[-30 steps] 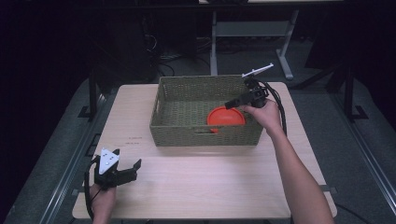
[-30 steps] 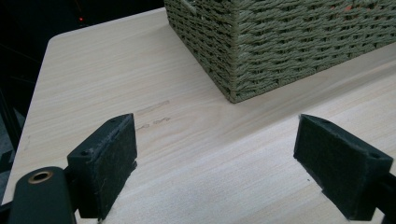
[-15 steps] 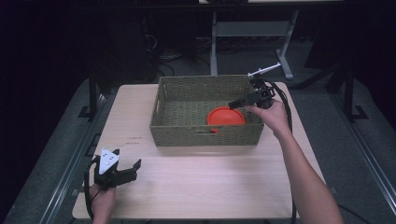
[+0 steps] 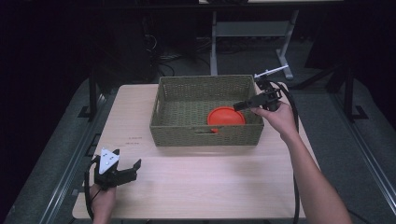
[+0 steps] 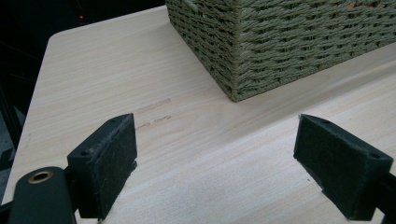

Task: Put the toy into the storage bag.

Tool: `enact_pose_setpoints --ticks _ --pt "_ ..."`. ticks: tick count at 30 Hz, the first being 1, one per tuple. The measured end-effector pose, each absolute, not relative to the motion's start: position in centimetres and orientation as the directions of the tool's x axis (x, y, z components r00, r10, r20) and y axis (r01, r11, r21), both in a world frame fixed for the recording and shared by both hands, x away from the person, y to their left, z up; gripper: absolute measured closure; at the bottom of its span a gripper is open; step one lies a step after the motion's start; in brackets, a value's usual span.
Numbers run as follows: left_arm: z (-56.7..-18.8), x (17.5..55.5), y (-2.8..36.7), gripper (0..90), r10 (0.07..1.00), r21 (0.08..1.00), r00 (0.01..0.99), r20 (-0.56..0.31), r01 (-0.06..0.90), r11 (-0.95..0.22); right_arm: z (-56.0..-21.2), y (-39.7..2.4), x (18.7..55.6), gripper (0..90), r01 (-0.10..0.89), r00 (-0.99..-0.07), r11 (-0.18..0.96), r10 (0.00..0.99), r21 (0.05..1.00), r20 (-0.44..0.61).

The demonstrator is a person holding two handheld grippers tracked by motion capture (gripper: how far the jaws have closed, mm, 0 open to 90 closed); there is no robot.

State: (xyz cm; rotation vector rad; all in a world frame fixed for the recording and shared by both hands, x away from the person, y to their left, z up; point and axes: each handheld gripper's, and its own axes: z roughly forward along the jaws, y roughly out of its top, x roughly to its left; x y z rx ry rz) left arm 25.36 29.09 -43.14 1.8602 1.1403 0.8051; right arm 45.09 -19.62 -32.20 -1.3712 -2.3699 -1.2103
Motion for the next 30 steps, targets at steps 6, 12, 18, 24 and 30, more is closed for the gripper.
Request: enact_pose_setpoints --ticks 6,12,18,24,30 --pt "-43.1 25.3 29.1 12.8 0.914 0.868 0.391 0.108 0.411 -0.278 -32.0 -19.9 44.5 32.6 0.764 -0.593 0.263 0.646 0.589 0.481" --pt "-43.1 25.3 29.1 12.8 0.915 0.868 0.39 0.106 0.412 -0.276 -31.7 -20.2 43.6 31.0 0.757 -0.602 0.267 0.639 0.596 0.478" --pt "-43.1 25.3 29.2 12.8 0.915 0.868 0.388 0.107 0.413 -0.277 -31.5 -20.7 42.7 30.6 0.746 -0.612 0.265 0.634 0.611 0.472" --pt "-43.1 25.3 29.1 12.8 0.915 0.869 0.388 0.107 0.411 -0.276 -31.6 -21.2 41.9 29.4 0.739 -0.62 0.27 0.631 0.618 0.466" --pt "-43.1 25.3 29.2 12.8 0.915 0.867 0.387 0.109 0.414 -0.278 -31.8 -21.8 41.2 28.7 0.738 -0.622 0.267 0.627 0.62 0.469"
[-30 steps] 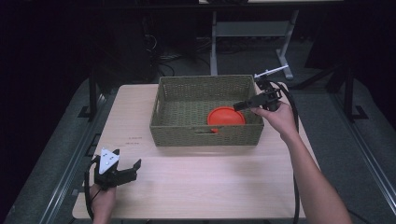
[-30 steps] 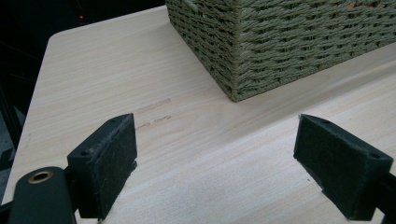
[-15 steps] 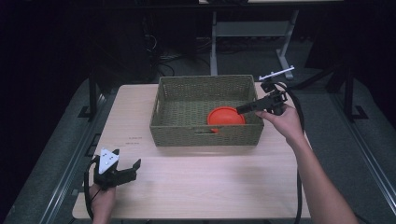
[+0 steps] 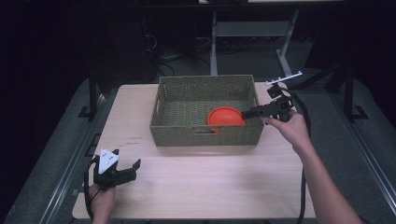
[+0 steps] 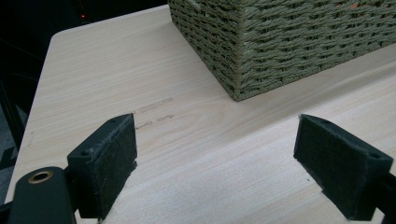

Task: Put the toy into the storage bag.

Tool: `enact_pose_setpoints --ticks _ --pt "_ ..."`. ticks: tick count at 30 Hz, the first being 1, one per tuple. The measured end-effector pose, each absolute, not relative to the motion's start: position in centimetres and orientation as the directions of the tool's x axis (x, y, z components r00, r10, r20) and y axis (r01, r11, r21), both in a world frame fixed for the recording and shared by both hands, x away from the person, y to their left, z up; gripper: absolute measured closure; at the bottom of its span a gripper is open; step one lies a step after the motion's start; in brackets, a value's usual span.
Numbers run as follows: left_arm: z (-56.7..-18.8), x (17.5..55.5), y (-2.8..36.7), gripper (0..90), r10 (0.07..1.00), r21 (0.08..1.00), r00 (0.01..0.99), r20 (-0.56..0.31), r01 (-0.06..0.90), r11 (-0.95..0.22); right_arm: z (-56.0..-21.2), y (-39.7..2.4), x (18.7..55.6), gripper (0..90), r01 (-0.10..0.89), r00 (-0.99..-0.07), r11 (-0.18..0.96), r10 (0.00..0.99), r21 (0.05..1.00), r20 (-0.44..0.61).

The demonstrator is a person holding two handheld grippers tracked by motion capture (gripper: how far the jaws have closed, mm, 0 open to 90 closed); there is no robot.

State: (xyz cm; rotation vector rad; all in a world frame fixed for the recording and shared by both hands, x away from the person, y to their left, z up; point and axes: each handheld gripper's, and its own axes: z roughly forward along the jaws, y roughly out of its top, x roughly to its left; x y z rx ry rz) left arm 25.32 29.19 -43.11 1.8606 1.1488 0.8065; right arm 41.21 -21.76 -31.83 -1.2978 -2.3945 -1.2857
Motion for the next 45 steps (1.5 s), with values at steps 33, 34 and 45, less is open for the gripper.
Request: enact_pose_setpoints --ticks 33,34,45 --pt "-43.2 25.3 29.1 12.8 0.916 0.867 0.386 0.111 0.413 -0.28 -35.2 -27.8 37.0 27.4 0.752 -0.587 0.17 0.611 0.637 0.531" --pt "-43.2 25.3 29.1 12.8 0.916 0.866 0.386 0.111 0.414 -0.279 -35.4 -28.0 36.9 27.4 0.754 -0.584 0.166 0.613 0.635 0.533" --pt "-43.2 25.3 29.1 12.8 0.915 0.865 0.388 0.111 0.416 -0.281 -37.5 -30.3 35.1 27.2 0.771 -0.558 0.14 0.62 0.621 0.552"
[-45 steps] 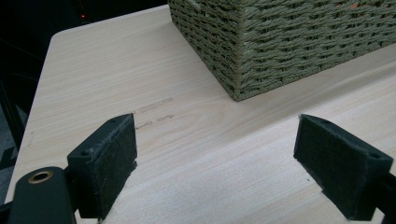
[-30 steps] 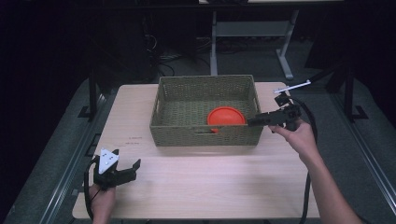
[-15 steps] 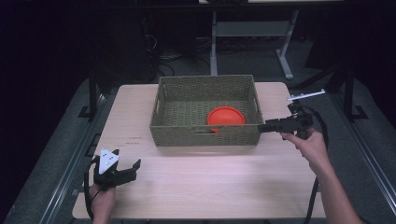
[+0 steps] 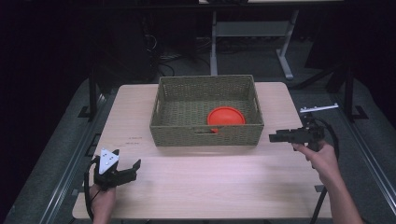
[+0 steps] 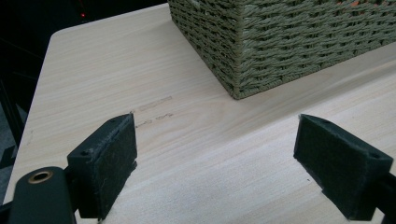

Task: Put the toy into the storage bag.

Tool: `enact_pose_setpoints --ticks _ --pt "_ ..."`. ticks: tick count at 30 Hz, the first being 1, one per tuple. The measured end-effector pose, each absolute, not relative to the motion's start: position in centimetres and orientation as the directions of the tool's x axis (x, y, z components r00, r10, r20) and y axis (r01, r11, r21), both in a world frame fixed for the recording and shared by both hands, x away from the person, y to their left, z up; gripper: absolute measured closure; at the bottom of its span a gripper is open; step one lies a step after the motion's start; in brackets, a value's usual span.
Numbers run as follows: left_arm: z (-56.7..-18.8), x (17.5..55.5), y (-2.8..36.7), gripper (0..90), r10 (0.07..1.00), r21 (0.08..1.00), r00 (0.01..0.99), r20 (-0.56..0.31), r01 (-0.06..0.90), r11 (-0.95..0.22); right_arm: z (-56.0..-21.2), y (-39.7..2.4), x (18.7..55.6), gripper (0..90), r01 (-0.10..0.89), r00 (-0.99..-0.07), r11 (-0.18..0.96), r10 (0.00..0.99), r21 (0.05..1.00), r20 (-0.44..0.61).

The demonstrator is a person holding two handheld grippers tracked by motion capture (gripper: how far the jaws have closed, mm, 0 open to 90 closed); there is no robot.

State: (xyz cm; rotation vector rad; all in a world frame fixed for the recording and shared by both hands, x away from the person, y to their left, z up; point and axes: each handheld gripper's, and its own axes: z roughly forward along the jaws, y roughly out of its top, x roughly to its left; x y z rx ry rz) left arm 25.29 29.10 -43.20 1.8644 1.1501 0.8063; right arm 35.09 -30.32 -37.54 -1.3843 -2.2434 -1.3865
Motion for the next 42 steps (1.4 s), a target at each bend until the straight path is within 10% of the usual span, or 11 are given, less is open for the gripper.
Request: enact_pose_setpoints --ticks 42 --pt "-43.5 25.4 29.0 12.8 0.917 0.864 0.385 0.105 0.42 -0.276 -44.8 -34.3 28.1 25.8 0.808 -0.493 0.088 0.641 0.582 0.588"
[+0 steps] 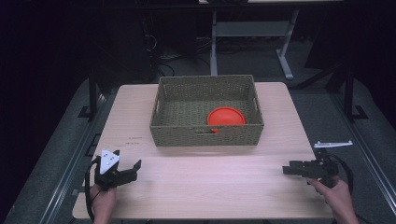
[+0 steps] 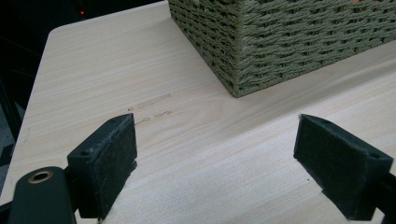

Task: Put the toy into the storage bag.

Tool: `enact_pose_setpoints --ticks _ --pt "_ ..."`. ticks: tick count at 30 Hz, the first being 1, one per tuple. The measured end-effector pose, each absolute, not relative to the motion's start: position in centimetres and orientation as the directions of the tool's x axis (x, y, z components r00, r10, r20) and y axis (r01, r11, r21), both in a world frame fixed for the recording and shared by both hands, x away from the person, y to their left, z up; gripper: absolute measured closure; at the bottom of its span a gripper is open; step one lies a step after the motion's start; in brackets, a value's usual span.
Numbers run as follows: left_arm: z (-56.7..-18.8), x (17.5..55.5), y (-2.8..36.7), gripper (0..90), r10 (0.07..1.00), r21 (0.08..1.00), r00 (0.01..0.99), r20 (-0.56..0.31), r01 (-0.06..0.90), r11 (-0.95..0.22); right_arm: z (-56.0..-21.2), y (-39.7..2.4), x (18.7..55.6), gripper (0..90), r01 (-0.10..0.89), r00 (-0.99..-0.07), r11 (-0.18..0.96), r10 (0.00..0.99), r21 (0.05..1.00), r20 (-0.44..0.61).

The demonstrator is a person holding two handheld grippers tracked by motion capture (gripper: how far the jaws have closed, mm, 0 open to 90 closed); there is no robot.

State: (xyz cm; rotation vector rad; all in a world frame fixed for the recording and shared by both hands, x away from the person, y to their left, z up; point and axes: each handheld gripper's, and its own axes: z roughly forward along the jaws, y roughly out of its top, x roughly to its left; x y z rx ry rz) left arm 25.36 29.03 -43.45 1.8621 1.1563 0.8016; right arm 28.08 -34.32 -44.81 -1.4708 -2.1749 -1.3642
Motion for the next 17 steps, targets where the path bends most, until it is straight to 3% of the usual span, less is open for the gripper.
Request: enact_pose_setpoints --ticks 14,17 --pt "-43.5 25.6 28.9 12.8 0.916 0.865 0.389 0.098 0.422 -0.272 -46.1 -32.0 24.2 25.8 0.762 -0.552 0.1 0.618 0.64 0.56" --pt "-43.5 25.6 28.8 12.8 0.914 0.864 0.392 0.104 0.42 -0.278 -46.5 -31.7 23.4 25.3 0.751 -0.548 0.038 0.592 0.659 0.591"
